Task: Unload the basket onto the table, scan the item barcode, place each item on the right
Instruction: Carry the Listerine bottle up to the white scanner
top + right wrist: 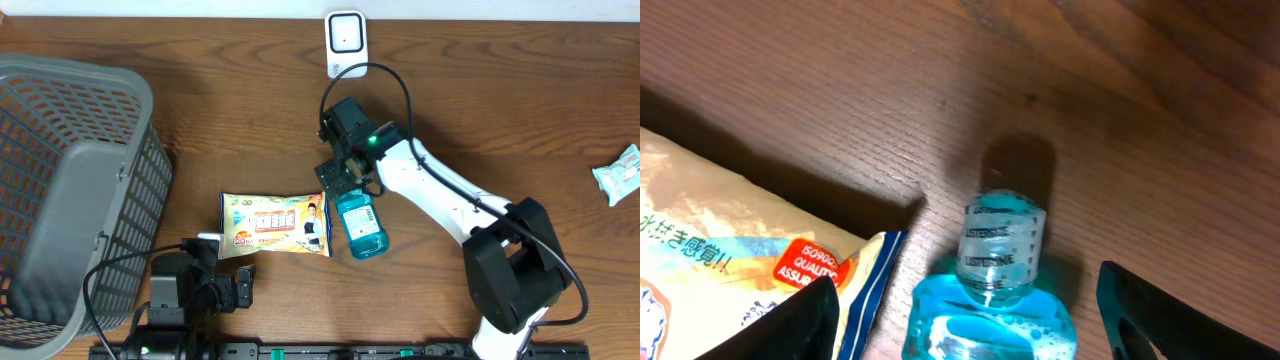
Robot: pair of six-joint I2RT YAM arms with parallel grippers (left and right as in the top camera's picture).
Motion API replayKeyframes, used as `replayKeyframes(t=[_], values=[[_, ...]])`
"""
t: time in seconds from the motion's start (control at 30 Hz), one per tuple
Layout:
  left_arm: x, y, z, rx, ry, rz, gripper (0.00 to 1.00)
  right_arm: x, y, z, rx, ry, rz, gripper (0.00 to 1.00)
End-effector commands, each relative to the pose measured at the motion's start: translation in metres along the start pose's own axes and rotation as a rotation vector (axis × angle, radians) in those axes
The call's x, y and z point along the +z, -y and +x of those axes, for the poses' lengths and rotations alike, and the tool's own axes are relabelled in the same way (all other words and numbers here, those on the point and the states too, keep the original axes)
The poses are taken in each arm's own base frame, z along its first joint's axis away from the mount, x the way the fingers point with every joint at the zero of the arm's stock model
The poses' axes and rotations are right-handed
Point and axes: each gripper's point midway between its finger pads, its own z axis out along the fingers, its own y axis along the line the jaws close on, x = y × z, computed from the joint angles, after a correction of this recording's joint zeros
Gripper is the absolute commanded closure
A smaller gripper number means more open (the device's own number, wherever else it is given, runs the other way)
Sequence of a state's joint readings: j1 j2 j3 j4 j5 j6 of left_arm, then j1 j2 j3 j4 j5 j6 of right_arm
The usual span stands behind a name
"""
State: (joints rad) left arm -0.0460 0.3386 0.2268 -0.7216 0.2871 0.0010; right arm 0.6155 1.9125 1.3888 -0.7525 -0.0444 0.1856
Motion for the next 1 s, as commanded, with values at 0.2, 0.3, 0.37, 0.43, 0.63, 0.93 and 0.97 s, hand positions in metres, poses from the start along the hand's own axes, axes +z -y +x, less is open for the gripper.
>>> replayKeyframes(t=[0.2,0.3,0.37,0.43,0.63,0.93,0.97], values=[[-0.001,0.002,-0.002,0.006,0.007,0.007,0.01,0.046,0.026,0.017,0.096,-0.092,0.142,0.35],[-0.001,0.002,-0.002,0.006,0.007,0.007,0.01,0.057,0.027,0.025,0.095,-0.124,0.15,0.42],[-0.001,0.002,-0.002,0.006,0.007,0.007,0.01,0.059,0.027,0.026,0.096,-0.13,0.147,0.5],[-0.001,0.002,-0.002,0.006,0.007,0.007,0.01,0.058,0.027,0.025,0.116,-0.126,0.148,0.6],[-0.001,0.002,-0.002,0.006,0.007,0.007,0.01,0.053,0.025,0.019,0.16,-0.12,0.141,0.82],[-0.001,0.002,-0.002,0.006,0.007,0.007,0.01,0.004,0.025,-0.015,0.179,-0.12,0.139,0.99],[-0.001,0.002,-0.002,0.006,0.007,0.007,0.01,-0.004,0.025,-0.02,0.182,-0.113,0.138,0.99]])
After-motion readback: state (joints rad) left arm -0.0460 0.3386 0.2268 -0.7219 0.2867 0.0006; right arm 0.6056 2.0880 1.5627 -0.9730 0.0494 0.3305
